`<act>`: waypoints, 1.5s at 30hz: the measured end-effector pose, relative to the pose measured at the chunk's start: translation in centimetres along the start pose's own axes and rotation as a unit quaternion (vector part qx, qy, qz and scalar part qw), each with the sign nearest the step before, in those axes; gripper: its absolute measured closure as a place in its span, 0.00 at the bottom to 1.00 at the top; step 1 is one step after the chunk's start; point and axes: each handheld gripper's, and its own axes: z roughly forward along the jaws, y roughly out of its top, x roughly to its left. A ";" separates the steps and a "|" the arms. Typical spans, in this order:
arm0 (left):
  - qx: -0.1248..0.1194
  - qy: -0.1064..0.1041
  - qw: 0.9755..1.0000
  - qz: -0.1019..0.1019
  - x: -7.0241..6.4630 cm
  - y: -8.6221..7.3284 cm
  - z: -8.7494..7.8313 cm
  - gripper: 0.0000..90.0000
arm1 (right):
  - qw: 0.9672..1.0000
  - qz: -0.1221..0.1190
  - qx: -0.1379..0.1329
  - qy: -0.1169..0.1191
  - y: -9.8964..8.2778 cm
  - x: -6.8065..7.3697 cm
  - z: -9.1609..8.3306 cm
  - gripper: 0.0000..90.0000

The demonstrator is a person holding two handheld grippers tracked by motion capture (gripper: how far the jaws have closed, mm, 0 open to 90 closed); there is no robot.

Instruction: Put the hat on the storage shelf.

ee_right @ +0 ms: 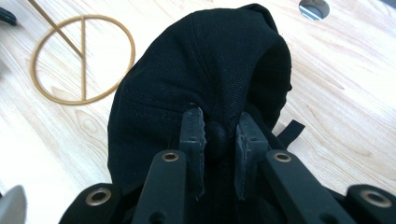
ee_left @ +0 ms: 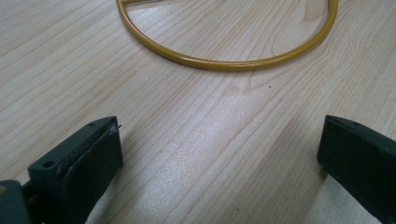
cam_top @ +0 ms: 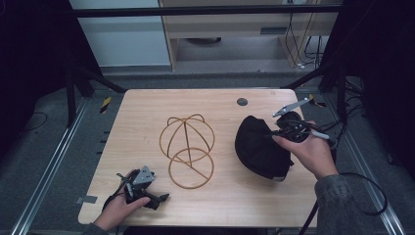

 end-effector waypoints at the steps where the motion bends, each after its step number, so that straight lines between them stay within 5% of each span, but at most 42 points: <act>1: 0.000 0.000 1.000 0.000 0.0 0.0 0.0 0.00 | 1.000 0.000 -0.003 0.000 0.0 0.0 -0.2 0.85; 20: 0.000 0.000 1.000 0.000 0.0 0.0 0.0 0.00 | 0.999 -0.010 -0.043 0.000 0.5 1.8 -2.9 0.86; 32: 0.000 0.000 1.000 0.001 0.0 0.0 0.0 0.00 | 0.995 -0.031 -0.090 0.007 1.3 3.5 -5.7 0.86; 45: 0.000 0.000 1.000 0.001 0.0 0.0 0.0 0.00 | 0.992 -0.050 -0.112 0.007 2.4 5.1 -8.0 0.86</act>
